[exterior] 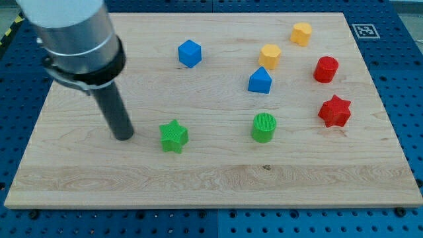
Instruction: Push eh green star below the red star
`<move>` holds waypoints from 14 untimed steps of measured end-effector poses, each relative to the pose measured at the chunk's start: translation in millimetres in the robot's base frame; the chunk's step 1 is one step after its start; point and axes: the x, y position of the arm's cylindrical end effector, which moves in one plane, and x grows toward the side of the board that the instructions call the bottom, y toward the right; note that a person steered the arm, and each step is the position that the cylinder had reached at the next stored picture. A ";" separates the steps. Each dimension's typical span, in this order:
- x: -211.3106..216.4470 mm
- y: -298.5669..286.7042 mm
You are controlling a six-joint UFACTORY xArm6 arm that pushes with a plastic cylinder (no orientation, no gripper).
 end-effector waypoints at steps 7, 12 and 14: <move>52.6 104.7; 52.6 274.3; 52.6 313.8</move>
